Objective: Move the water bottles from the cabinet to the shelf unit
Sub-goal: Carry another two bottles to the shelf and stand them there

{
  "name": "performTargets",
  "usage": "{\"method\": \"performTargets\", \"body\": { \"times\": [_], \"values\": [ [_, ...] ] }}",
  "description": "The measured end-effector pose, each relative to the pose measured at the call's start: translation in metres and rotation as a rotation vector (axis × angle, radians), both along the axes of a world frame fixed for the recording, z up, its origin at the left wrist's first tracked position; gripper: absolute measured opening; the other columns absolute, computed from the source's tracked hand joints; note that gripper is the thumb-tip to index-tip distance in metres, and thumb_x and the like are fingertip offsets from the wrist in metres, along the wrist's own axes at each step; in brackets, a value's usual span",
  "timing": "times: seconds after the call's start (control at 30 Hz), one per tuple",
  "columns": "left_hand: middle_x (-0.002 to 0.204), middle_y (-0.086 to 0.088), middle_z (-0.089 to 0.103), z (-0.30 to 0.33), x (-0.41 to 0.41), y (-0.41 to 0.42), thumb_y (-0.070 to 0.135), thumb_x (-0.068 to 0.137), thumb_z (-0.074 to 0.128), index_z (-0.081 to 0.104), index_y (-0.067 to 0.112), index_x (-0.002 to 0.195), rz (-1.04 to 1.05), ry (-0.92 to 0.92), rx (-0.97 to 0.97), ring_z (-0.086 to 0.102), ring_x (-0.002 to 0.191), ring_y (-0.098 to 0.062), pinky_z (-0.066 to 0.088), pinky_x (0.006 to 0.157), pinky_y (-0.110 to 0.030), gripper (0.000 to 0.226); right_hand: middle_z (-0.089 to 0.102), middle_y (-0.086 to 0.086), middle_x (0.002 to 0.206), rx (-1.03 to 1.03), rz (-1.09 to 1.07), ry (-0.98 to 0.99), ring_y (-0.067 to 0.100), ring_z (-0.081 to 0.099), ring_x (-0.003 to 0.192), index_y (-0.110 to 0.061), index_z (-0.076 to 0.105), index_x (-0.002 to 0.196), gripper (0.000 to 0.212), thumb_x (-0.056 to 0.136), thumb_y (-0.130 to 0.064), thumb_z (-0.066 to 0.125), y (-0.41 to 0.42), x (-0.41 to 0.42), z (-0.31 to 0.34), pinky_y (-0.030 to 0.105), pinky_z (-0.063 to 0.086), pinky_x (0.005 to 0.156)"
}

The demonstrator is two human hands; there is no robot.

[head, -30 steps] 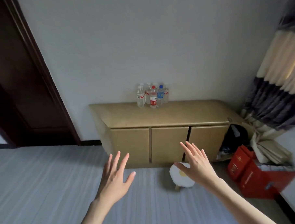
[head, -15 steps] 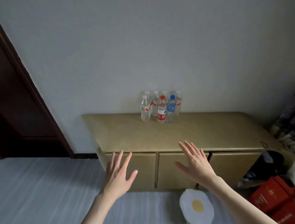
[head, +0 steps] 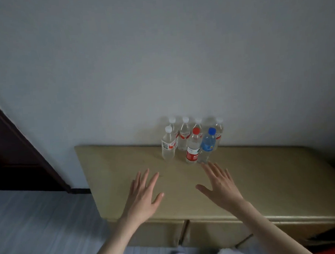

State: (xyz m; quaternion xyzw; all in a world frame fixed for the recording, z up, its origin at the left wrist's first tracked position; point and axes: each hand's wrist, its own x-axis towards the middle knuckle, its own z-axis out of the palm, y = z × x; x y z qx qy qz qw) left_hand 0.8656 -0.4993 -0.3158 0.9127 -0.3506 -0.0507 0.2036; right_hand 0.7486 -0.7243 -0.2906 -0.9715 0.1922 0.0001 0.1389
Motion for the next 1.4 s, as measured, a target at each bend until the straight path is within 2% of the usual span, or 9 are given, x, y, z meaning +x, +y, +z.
{"method": "performTargets", "body": {
  "times": [0.23, 0.43, 0.57, 0.67, 0.77, 0.87, 1.1, 1.3, 1.4],
  "values": [
    [0.155, -0.008, 0.002, -0.014, 0.098, -0.083, 0.061, 0.064, 0.002, 0.008, 0.026, 0.144, 0.045, 0.041, 0.119, -0.002, 0.142, -0.03, 0.004, 0.115, -0.039, 0.087, 0.009, 0.0, 0.157, 0.033, 0.125, -0.027, 0.02, 0.002, 0.145, -0.025, 0.01, 0.146, 0.073, 0.089, -0.047, 0.048, -0.078, 0.127, -0.011, 0.044, 0.005, 0.118],
    [0.155, -0.008, 0.002, -0.011, 0.168, -0.153, 0.057, 0.067, 0.007, 0.003, 0.031, 0.143, 0.042, 0.055, 0.157, 0.0, 0.142, -0.03, 0.012, 0.116, -0.043, 0.081, 0.016, 0.005, 0.155, 0.014, 0.233, -0.052, 0.023, 0.008, 0.144, -0.017, 0.018, 0.145, 0.06, 0.094, -0.036, 0.043, -0.123, 0.226, -0.007, 0.039, 0.002, 0.117],
    [0.154, -0.007, 0.009, -0.017, 0.2, -0.185, 0.058, 0.072, 0.014, 0.009, 0.03, 0.143, 0.054, 0.067, 0.079, 0.005, 0.142, -0.029, 0.012, 0.115, -0.039, 0.077, 0.035, 0.009, 0.145, 0.08, 0.293, -0.064, 0.027, 0.029, 0.136, -0.01, 0.034, 0.138, 0.048, 0.093, -0.021, 0.046, -0.14, 0.28, -0.02, 0.036, 0.022, 0.112],
    [0.155, -0.003, 0.009, -0.026, 0.217, -0.204, 0.04, 0.091, 0.04, 0.008, 0.026, 0.144, 0.024, 0.103, 0.077, 0.007, 0.142, -0.022, 0.011, 0.114, -0.033, 0.063, 0.034, 0.009, 0.141, 0.159, 0.292, -0.009, 0.026, 0.032, 0.13, -0.011, 0.034, 0.136, 0.043, 0.094, -0.015, 0.041, -0.142, 0.31, -0.023, 0.038, 0.033, 0.106],
    [0.147, -0.006, 0.029, -0.035, 0.223, -0.213, 0.033, 0.088, 0.05, 0.024, 0.023, 0.14, 0.021, 0.201, -0.046, 0.032, 0.133, -0.024, 0.029, 0.106, -0.033, 0.059, 0.036, 0.008, 0.135, 0.202, 0.309, 0.007, 0.025, 0.036, 0.122, -0.012, 0.035, 0.132, 0.038, 0.094, -0.013, 0.039, -0.141, 0.329, -0.029, 0.041, 0.04, 0.097],
    [0.128, -0.002, 0.049, -0.041, 0.224, -0.212, 0.048, 0.077, 0.038, 0.028, 0.037, 0.122, 0.053, 0.302, -0.154, 0.048, 0.113, -0.02, 0.039, 0.092, -0.028, 0.048, 0.035, 0.008, 0.134, 0.213, 0.314, 0.033, 0.025, 0.035, 0.12, -0.011, 0.037, 0.129, 0.037, 0.092, -0.011, 0.042, -0.144, 0.342, -0.036, 0.041, 0.042, 0.093],
    [0.108, -0.003, 0.06, -0.046, 0.224, -0.2, 0.04, 0.08, 0.037, 0.037, 0.036, 0.108, 0.098, 0.272, -0.21, 0.053, 0.096, -0.022, 0.037, 0.081, -0.025, 0.028, 0.044, 0.011, 0.12, 0.186, 0.292, 0.065, 0.03, 0.042, 0.109, -0.008, 0.042, 0.114, 0.027, 0.088, -0.009, 0.048, -0.141, 0.352, -0.049, 0.043, 0.04, 0.089],
    [0.106, -0.005, 0.06, -0.048, 0.21, -0.172, 0.047, 0.07, 0.036, 0.051, 0.024, 0.109, 0.233, 0.339, -0.346, 0.055, 0.097, -0.018, 0.043, 0.087, -0.032, 0.048, 0.039, 0.013, 0.123, 0.265, 0.229, 0.12, 0.031, 0.053, 0.102, -0.002, 0.043, 0.118, 0.033, 0.088, -0.014, 0.053, -0.119, 0.341, -0.046, 0.033, 0.041, 0.081],
    [0.102, -0.008, 0.063, -0.043, 0.206, -0.155, 0.045, 0.07, 0.039, 0.056, 0.015, 0.107, 0.269, 0.356, -0.381, 0.055, 0.092, -0.013, 0.038, 0.082, -0.022, 0.051, 0.039, 0.013, 0.123, 0.235, 0.214, 0.112, 0.03, 0.053, 0.103, -0.002, 0.044, 0.117, 0.033, 0.088, -0.014, 0.055, -0.103, 0.331, -0.046, 0.033, 0.042, 0.08]
  ]
}}
